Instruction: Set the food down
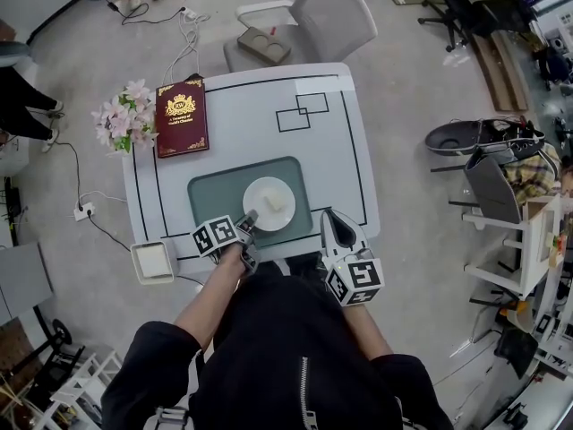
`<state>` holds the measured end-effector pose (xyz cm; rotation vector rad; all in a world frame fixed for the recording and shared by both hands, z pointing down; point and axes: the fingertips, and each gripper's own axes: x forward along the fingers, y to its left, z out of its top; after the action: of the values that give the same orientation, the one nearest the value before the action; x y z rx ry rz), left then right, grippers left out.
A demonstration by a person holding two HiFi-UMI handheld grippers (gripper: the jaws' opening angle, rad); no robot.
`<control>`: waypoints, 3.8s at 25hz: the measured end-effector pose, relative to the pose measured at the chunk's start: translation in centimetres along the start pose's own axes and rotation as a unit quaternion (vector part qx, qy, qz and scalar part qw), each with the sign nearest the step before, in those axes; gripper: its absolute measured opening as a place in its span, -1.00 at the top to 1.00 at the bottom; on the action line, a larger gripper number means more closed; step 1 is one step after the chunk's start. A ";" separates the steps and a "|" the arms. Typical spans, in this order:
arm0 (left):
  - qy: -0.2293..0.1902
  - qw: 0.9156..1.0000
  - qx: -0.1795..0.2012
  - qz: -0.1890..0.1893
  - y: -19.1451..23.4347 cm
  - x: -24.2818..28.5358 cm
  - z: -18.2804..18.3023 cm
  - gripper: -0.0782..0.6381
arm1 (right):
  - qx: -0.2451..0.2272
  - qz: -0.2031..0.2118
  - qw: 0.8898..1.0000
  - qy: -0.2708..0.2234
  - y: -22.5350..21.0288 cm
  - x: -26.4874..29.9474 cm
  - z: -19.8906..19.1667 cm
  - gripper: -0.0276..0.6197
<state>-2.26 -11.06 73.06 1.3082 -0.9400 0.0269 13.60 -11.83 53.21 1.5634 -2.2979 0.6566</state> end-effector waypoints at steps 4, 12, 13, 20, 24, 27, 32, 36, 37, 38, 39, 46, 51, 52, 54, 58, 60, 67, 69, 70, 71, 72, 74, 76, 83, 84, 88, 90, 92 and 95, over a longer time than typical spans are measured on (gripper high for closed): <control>-0.001 1.000 0.004 0.005 0.1 -0.1 0.2 0.74 | 0.001 0.000 1.000 0.001 0.2 0.0 0.0 0.89; -0.017 0.998 0.050 0.026 -0.3 -1.2 1.3 0.74 | 0.001 0.007 1.000 0.002 0.8 0.2 0.1 0.89; -0.019 0.998 0.060 0.030 -0.3 -1.4 1.5 0.74 | 0.000 0.008 1.000 0.002 0.9 0.3 0.1 0.89; -0.007 0.989 0.140 0.047 -0.3 -1.5 2.2 0.42 | -0.004 0.017 1.000 0.007 1.6 1.1 0.0 0.89; -0.003 0.980 0.192 0.052 -0.7 -1.5 2.2 0.37 | -0.005 0.022 1.000 0.009 1.8 1.5 0.1 0.89; 0.015 0.968 0.243 0.052 -0.9 -1.3 1.9 0.24 | -0.006 0.024 1.000 0.011 1.9 1.7 0.1 0.89; 0.039 0.933 0.348 0.078 -0.5 -1.3 1.9 0.10 | -0.007 0.024 1.000 0.013 1.8 2.0 0.1 0.89; 0.051 0.902 0.416 0.107 0.4 -1.3 2.3 0.03 | -0.006 0.025 1.000 0.014 1.9 2.0 0.1 0.89; 0.052 0.898 0.422 0.110 0.6 -1.3 2.5 0.03 | -0.005 0.026 1.000 0.015 1.9 2.1 0.1 0.89; 0.054 0.896 0.426 0.112 0.7 -1.3 2.6 0.03 | -0.005 0.027 1.000 0.015 2.0 2.2 0.0 0.89; 0.055 0.896 0.426 0.114 0.9 -1.2 2.7 0.03 | -0.005 0.027 0.999 0.016 2.1 2.3 0.0 0.89; 0.039 0.892 0.434 0.119 0.6 -2.0 3.6 0.03 | -0.005 0.032 0.999 0.017 2.3 2.4 0.0 0.89; 0.008 0.890 0.441 0.115 -0.1 -2.9 4.6 0.03 | -0.008 0.037 0.999 0.018 2.9 2.7 0.0 0.89; -0.001 0.889 0.443 0.114 -0.4 -3.2 4.9 0.03 | -0.009 0.039 0.999 0.018 3.0 2.7 0.0 0.89; -0.018 0.889 0.444 0.108 -1.0 -3.8 5.3 0.04 | -0.010 0.041 0.999 0.017 3.3 2.8 0.0 0.89; -0.049 0.885 0.452 0.103 -2.0 -5.0 6.2 0.15 | -0.012 0.046 0.999 0.018 3.9 3.1 0.0 0.89; -0.066 0.883 0.454 0.099 -2.6 -5.8 6.8 0.26 | -0.014 0.051 0.998 0.017 4.5 3.4 0.2 0.89; -0.124 0.874 0.461 0.088 -3.9 -9.1 8.8 0.76 | -0.025 0.072 0.997 0.018 7.6 4.8 0.5 0.89; -0.139 0.872 0.462 0.077 -4.3 -10.1 9.2 0.77 | -0.027 0.076 0.997 0.020 8.5 5.3 0.3 0.89; -0.147 0.871 0.463 0.071 -4.5 -10.7 9.4 0.77 | -0.028 0.079 0.996 0.021 9.1 5.6 0.1 0.89; -0.155 0.871 0.461 0.064 -4.8 -11.3 9.6 0.77 | -0.030 0.083 0.996 0.023 9.7 5.8 0.0 0.89; -0.164 0.872 0.459 0.056 -5.2 -11.9 9.6 0.77 | -0.031 0.087 0.995 0.025 10.2 6.0 -0.1 0.89; -0.179 0.869 0.459 0.039 -6.2 -12.8 9.9 0.77 | -0.035 0.095 0.994 0.027 11.2 6.2 -0.2 0.89; -0.188 0.866 0.463 0.026 -7.1 -13.4 10.0 0.77 | -0.043 0.104 0.993 0.030 12.0 6.4 -0.4 0.89; -0.233 0.858 0.457 0.018 -9.7 -16.1 8.6 0.77 | -0.068 0.158 0.984 0.035 13.5 4.8 -1.0 0.88; -0.242 0.856 0.456 0.020 -10.2 -16.6 8.2 0.77 | -0.072 0.165 0.983 0.033 13.5 4.4 -0.8 0.89; -0.270 0.847 0.457 0.025 -11.9 -18.4 6.0 0.77 | -0.080 0.185 0.979 0.013 13.1 2.3 0.3 0.89; -0.275 0.843 0.462 0.026 -12.8 -18.8 4.8 0.77 | -0.080 0.191 0.978 0.007 12.7 1.2 0.5 0.89; -0.279 0.841 0.463 0.027 -13.5 -18.9 3.6 0.77 | -0.083 0.198 0.977 0.006 12.2 0.2 0.2 0.89; -0.282 0.840 0.463 0.027 -14.3 -18.9 1.8 0.77 | -0.086 0.203 0.975 0.004 11.4 -1.2 -0.3 0.89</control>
<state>-8.15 -8.05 50.25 2.2595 -1.5704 0.1636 3.41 -7.20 50.51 1.0197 -2.6140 0.5312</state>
